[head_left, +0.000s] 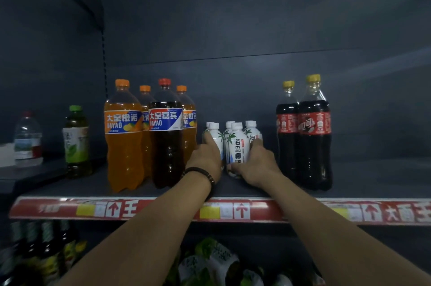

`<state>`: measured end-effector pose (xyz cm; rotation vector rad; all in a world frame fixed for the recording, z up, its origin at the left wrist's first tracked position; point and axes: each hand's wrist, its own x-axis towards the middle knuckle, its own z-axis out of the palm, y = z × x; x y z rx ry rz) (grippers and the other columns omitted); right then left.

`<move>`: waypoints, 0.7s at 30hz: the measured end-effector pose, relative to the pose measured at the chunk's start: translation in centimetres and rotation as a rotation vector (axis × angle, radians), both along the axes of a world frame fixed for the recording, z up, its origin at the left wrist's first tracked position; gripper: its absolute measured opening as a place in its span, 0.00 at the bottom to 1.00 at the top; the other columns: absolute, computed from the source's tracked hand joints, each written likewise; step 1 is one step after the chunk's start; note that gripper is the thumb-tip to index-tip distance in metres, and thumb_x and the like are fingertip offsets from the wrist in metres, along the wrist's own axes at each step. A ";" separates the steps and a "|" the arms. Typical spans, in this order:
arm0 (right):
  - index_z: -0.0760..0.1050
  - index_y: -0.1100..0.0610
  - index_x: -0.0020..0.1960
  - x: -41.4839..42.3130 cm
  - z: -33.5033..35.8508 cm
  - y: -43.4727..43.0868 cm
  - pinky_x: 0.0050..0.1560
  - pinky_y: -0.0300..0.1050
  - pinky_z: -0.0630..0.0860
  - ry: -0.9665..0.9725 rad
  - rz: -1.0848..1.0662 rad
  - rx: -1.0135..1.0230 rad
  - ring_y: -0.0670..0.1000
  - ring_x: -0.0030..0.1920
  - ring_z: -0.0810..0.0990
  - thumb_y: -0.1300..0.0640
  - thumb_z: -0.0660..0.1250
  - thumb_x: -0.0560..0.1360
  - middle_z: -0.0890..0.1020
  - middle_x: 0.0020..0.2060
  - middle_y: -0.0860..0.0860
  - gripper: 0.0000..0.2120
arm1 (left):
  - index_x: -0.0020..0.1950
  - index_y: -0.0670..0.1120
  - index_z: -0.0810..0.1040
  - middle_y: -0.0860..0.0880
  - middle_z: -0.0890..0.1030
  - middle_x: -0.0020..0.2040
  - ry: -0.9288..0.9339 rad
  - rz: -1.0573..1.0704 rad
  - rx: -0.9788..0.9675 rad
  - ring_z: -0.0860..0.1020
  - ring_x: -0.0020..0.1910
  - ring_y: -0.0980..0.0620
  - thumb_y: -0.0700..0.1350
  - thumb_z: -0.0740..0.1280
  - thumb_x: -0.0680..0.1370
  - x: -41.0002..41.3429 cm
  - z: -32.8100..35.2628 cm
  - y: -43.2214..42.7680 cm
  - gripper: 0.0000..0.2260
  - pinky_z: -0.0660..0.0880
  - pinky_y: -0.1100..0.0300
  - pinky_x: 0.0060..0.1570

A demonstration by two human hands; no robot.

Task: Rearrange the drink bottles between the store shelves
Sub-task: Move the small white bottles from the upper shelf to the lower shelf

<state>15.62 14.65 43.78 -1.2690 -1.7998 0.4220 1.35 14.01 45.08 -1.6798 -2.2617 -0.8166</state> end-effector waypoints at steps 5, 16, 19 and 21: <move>0.68 0.55 0.64 0.0 -0.5 0.7 0.55 0.46 0.80 0.040 0.012 0.014 0.52 0.53 0.82 0.50 0.85 0.68 0.83 0.59 0.54 0.34 | 0.74 0.43 0.58 0.38 0.81 0.64 0.067 -0.033 0.123 0.84 0.59 0.38 0.41 0.71 0.82 -0.6 -0.5 1.8 0.27 0.81 0.48 0.52; 0.68 0.57 0.66 -0.1 -0.9 0.8 0.54 0.48 0.80 0.041 0.025 0.027 0.55 0.55 0.83 0.50 0.84 0.70 0.82 0.60 0.56 0.34 | 0.79 0.40 0.64 0.33 0.71 0.73 0.105 0.007 -0.012 0.78 0.67 0.36 0.42 0.69 0.83 -0.8 -1.5 2.6 0.26 0.76 0.47 0.67; 0.67 0.57 0.67 -0.1 -0.9 0.7 0.55 0.50 0.82 0.030 0.028 0.026 0.56 0.56 0.83 0.50 0.83 0.70 0.82 0.60 0.56 0.34 | 0.80 0.42 0.61 0.33 0.71 0.72 0.024 -0.030 0.027 0.77 0.68 0.35 0.46 0.72 0.81 -0.9 -1.8 2.6 0.32 0.76 0.45 0.68; 0.67 0.57 0.67 -0.1 -0.9 0.6 0.55 0.50 0.82 0.028 0.031 0.027 0.56 0.56 0.83 0.50 0.83 0.71 0.82 0.60 0.56 0.34 | 0.80 0.43 0.62 0.35 0.74 0.71 -0.065 -0.090 0.055 0.77 0.68 0.36 0.46 0.74 0.80 -1.1 -2.0 2.8 0.33 0.77 0.46 0.67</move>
